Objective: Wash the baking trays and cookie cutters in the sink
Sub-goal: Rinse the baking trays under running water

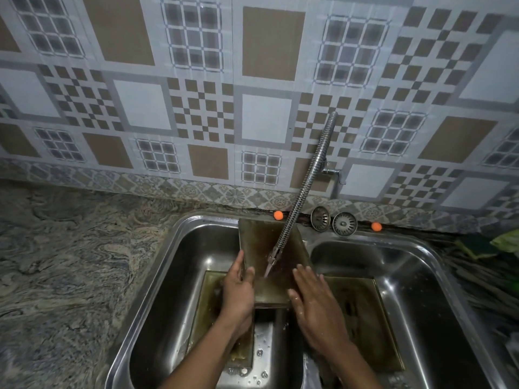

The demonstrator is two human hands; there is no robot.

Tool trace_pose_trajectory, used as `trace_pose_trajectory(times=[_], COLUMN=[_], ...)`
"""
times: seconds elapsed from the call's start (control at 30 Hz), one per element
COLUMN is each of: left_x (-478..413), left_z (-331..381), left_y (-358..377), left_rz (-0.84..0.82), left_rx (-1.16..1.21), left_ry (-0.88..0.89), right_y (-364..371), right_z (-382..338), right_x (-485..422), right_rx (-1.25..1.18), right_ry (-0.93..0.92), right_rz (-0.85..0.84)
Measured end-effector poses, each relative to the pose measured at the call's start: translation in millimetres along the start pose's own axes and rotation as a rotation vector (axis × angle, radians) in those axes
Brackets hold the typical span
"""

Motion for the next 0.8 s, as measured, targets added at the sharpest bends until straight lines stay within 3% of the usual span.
trace_pose_trajectory(times=[0.13,0.27,0.33,0.5,0.6,0.7,0.8], left_x=[-1,-7,-6,5,15,17,17], left_z=[2,3,5,-3,-5,-2,-1], left_y=[-2,-2,-5,-7,-2,-5,-10], left_rz=[0.009,0.043,0.057,0.014,-0.081,-0.165,-0.245], left_rx=[0.12,0.147,0.124,-0.012,-0.089,-0.165,-0.241], left_ry=[-0.1,-0.15,-0.153,-0.081,-0.036,0.021,0.023], right_y=[-16,-13,-9,-8,-7,0,10], right_z=[17,0,4,3,-33,-42,-10], right_x=[-11,-9,-10,-17,-20,-34,-68], right_rx=[-0.082,0.192,0.137,-0.064,0.003,-0.181,-0.172], right_ry=[0.105,-0.257,-0.331,-0.072,-0.179,-0.221,0.036], right_rz=[0.204,0.135,0.057,-0.152,-0.231,-0.269,-0.177])
Point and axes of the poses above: each hand's wrist, its own x-axis away from the middle knuckle, its own y-axis out of the palm, z = x × y, the point moved 2 cm from there along -x, towards the middle knuckle, and after that the axes turned 3 degrees about y, right-handed, at the moved point
